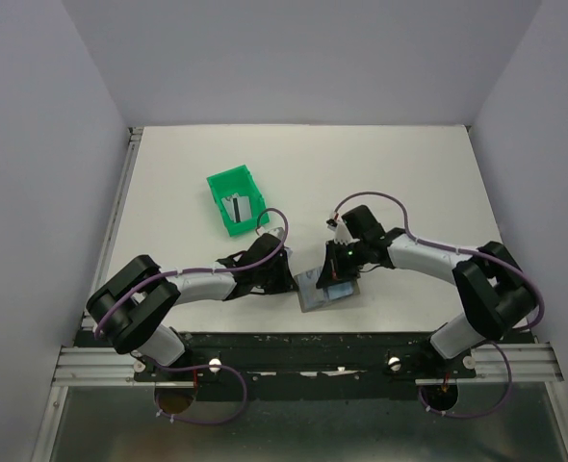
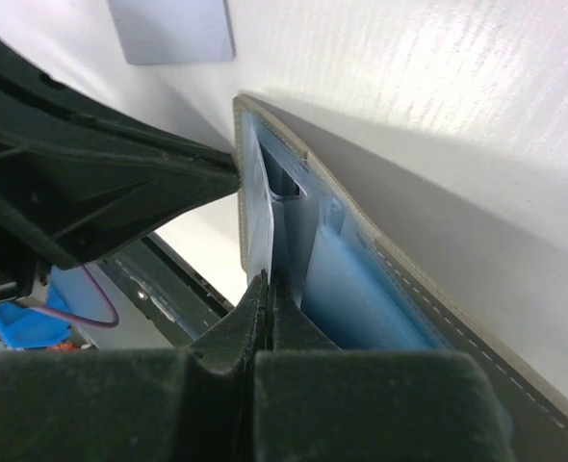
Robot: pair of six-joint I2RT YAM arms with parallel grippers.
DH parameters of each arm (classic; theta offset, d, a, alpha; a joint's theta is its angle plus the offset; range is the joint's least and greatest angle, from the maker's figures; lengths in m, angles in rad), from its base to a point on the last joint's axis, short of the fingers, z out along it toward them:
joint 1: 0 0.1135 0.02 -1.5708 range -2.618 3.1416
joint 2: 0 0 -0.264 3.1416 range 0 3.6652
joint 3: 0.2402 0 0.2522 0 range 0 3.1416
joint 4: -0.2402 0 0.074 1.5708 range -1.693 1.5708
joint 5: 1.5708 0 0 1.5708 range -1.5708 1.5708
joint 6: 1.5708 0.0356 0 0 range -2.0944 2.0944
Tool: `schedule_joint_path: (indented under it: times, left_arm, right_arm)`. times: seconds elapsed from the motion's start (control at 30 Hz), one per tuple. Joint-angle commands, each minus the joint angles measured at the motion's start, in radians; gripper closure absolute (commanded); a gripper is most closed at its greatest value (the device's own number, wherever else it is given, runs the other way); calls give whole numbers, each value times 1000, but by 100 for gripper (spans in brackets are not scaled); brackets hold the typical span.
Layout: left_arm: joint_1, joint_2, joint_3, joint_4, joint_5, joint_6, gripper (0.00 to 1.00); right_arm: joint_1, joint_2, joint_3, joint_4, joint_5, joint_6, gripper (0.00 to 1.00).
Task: Put the credit cards into the card holder
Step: Insert the credit card into the card holder.
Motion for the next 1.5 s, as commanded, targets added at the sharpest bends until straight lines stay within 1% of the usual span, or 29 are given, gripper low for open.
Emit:
schedule_joint_path:
  times: [0.0, 0.13, 0.27, 0.4, 0.47, 0.67, 0.73, 0.8, 0.9, 1.0, 1.13, 1.27, 1.4, 1.43, 1.47]
  left_arm:
    - [-5, 19, -21, -27, -12, 2, 100]
    - [-5, 27, -13, -27, -10, 2, 100]
    - [-5, 36, -2, -29, -7, 7, 100]
    - [-4, 39, 7, -33, -7, 10, 100]
    - [-5, 27, 7, -43, -15, 13, 100]
    - [-7, -93, 33, -102, -71, 45, 100]
    - [-7, -125, 44, -133, -84, 61, 100]
    - [-7, -140, 51, -126, -82, 65, 100]
    - [-15, -122, 51, -80, -59, 78, 100]
    - [-28, -65, 56, -47, -29, 78, 100]
    - [-70, 1, 45, 2, -27, 65, 100]
    - [-85, 42, 36, 22, -33, 50, 100]
    - [-85, 73, 28, 31, -29, 36, 100]
    - [-85, 78, 25, 33, -29, 35, 100]
    - [-87, 84, 24, 33, -29, 33, 100]
  right_arm:
    - [6, 58, -1, 39, -18, -14, 100]
    - [9, 98, -5, 74, -56, -15, 100]
    - [24, 118, 20, 39, -74, -49, 97]
    - [24, 124, 52, -24, -71, -93, 97]
    - [24, 124, 51, -27, -62, -95, 97]
    - [24, 142, 46, -16, -32, -72, 96]
    - [24, 151, 42, -7, -25, -66, 94]
    - [24, 164, 42, -4, -21, -61, 91]
    - [24, 174, 37, 14, -18, -49, 88]
    - [24, 176, 31, 34, -19, -30, 84]
    - [24, 173, 31, 36, -13, -24, 81]
    - [24, 150, 32, 8, 5, -29, 74]
    - [24, 86, 37, -57, 70, -40, 61]
    - [24, 66, 41, -80, 90, -43, 55]
    - [26, 49, 48, -102, 112, -49, 52]
